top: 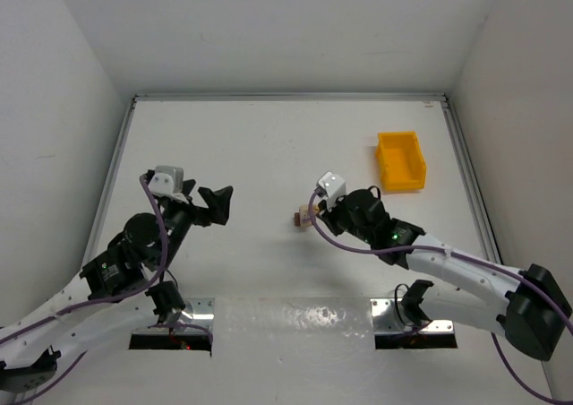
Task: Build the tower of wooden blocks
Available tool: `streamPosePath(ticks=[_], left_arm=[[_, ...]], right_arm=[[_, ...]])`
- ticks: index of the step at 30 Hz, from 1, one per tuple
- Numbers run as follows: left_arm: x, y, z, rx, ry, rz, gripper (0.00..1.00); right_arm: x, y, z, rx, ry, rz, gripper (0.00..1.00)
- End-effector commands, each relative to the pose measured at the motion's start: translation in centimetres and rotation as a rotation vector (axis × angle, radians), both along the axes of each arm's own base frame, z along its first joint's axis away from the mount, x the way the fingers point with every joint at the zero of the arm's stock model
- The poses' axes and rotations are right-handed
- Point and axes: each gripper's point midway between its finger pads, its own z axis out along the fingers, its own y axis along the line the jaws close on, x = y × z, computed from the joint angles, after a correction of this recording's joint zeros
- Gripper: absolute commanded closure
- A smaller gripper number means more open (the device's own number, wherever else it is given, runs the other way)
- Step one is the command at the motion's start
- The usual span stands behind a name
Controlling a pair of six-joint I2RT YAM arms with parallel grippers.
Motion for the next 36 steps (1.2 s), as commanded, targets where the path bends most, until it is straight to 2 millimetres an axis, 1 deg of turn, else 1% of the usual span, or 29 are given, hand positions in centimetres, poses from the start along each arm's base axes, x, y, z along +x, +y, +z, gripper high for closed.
streamPosePath(ticks=[1,6,7,10,13,15,16,28,31,36], left_arm=[[0.5,0.1,0.4,-0.025,-0.015,0.009,0.08],[0.9,-0.1,0.2,-0.014,-0.007,0.009,0.08],[0.9,-0.1,0.1,-0.011,-0.007,0.009,0.08],[1.0,0.0,0.2,-0.014,-0.008,0.009,0.08],[1.0,0.0,0.1,-0.014,-0.008,0.009,0.08],[1.0,0.0,0.1,-0.013,-0.005,0.009,0.08],[1.0,0.0,0.1,-0.013,-0.005,0.009,0.08],[1.1,-0.2,-0.2,-0.008,0.002,0.002,0.08],[1.1,-0.2,-0.3,-0.004,0.003,0.002,0.08],[1.2,-0.2,-0.3,-0.006,0.004,0.003,0.08]], right_arm=[[1.0,0.5,3.2,0.126,-0.104,-0.042,1.00],[0.9,0.6,3.9,0.167,-0.127,-0.041,1.00],[1.0,0.5,4.3,0.182,-0.138,-0.046,1.00],[0.9,0.8,4.4,0.198,-0.138,-0.034,1.00],[0.6,1.5,4.1,0.203,-0.111,-0.004,1.00],[0.7,1.8,3.5,0.197,-0.094,-0.001,1.00],[0.6,1.8,3.2,0.195,-0.089,-0.002,1.00],[0.7,2.4,2.7,0.197,-0.069,0.011,1.00],[0.7,2.3,2.2,0.183,-0.060,0.008,1.00],[0.7,2.2,2.2,0.182,-0.063,0.006,1.00]])
